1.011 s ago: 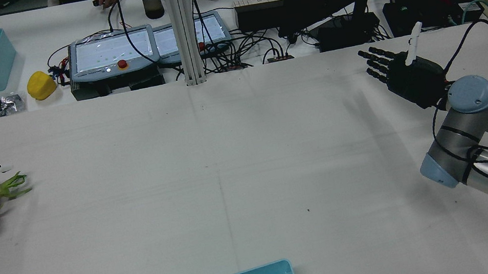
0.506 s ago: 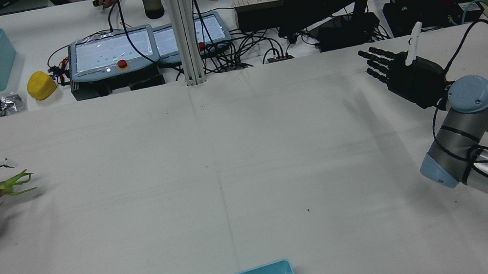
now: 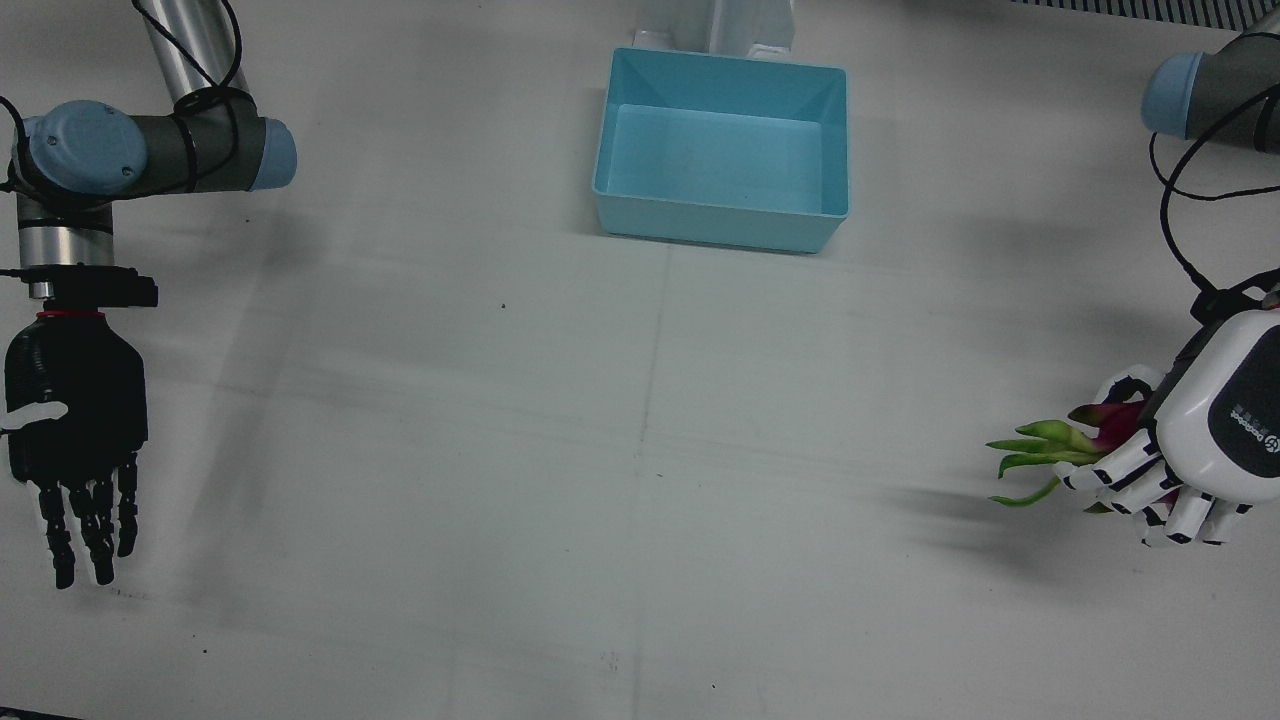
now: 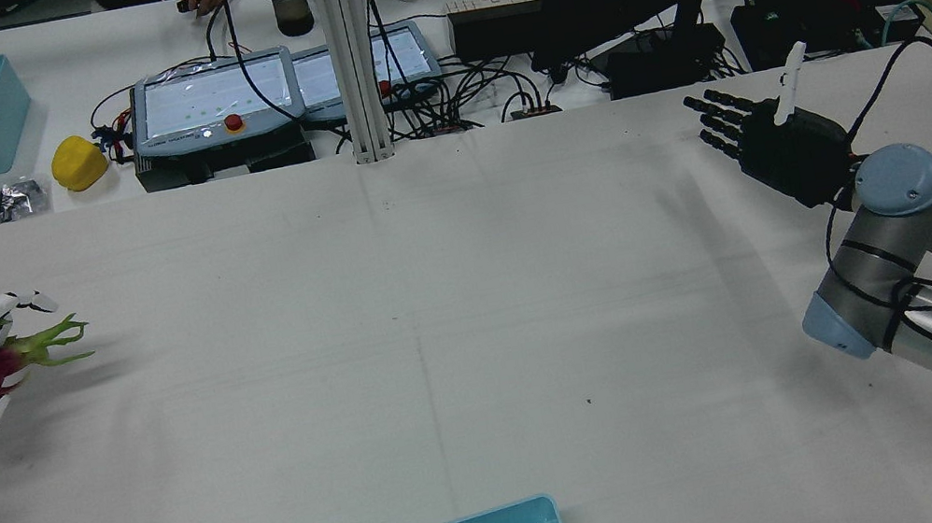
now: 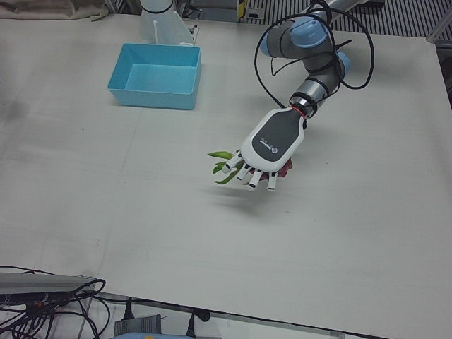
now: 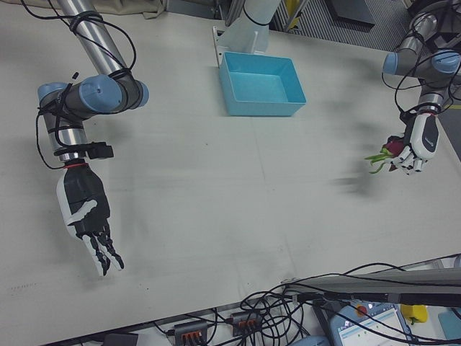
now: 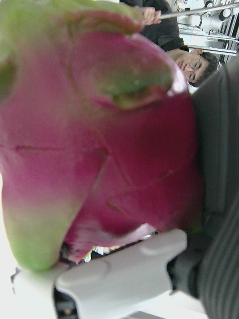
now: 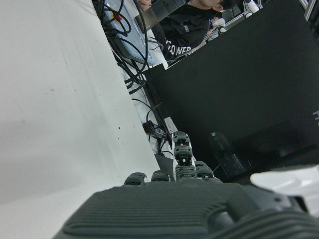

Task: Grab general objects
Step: 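Lift the dragon fruit with the left hand and carry it toward the blue tray, then lower the dragon fruit into the blue tray and open the left hand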

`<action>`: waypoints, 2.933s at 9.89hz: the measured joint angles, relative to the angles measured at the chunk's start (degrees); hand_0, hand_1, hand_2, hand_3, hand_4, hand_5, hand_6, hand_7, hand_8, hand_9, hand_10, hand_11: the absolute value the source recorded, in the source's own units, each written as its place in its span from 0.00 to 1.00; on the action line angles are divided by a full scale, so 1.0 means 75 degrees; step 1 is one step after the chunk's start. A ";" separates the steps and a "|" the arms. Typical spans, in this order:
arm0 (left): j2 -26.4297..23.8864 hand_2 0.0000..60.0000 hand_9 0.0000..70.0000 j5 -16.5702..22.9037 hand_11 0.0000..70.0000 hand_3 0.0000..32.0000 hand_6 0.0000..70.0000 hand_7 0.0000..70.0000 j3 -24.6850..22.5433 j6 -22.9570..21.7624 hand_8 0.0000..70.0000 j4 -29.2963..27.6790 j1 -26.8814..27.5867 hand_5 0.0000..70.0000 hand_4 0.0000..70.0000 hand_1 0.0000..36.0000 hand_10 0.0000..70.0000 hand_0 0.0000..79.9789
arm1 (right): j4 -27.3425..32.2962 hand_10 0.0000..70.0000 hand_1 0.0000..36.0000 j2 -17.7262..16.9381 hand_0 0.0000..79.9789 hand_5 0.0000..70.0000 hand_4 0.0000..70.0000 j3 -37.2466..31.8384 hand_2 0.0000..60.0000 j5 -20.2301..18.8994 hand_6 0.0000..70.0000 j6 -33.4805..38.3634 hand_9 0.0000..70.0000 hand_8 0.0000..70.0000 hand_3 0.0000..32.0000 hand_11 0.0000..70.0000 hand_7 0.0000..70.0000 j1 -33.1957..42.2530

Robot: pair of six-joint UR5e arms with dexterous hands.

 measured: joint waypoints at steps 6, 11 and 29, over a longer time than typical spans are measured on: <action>0.0235 1.00 1.00 0.0936 1.00 0.00 1.00 1.00 -0.0258 -0.4751 1.00 -0.2341 -0.0033 0.77 1.00 1.00 1.00 1.00 | 0.0000 0.00 0.00 0.0000 0.00 0.00 0.00 0.0000 0.00 0.0000 0.00 0.0000 0.00 0.00 0.00 0.00 0.00 0.0000; 0.0542 1.00 1.00 0.0941 1.00 0.00 1.00 1.00 -0.0244 -0.7986 1.00 -0.4356 0.0646 0.77 1.00 1.00 1.00 1.00 | 0.0000 0.00 0.00 0.0000 0.00 0.00 0.00 0.0000 0.00 0.0000 0.00 0.0000 0.00 0.00 0.00 0.00 0.00 0.0000; -0.1884 0.00 0.24 0.0785 0.00 0.93 0.00 1.00 0.1430 -0.9039 0.00 -0.6370 0.4047 0.00 0.00 0.00 0.00 0.04 | 0.0000 0.00 0.00 0.0000 0.00 0.00 0.00 0.0000 0.00 0.0000 0.00 0.0000 0.00 0.00 0.00 0.00 0.00 0.0000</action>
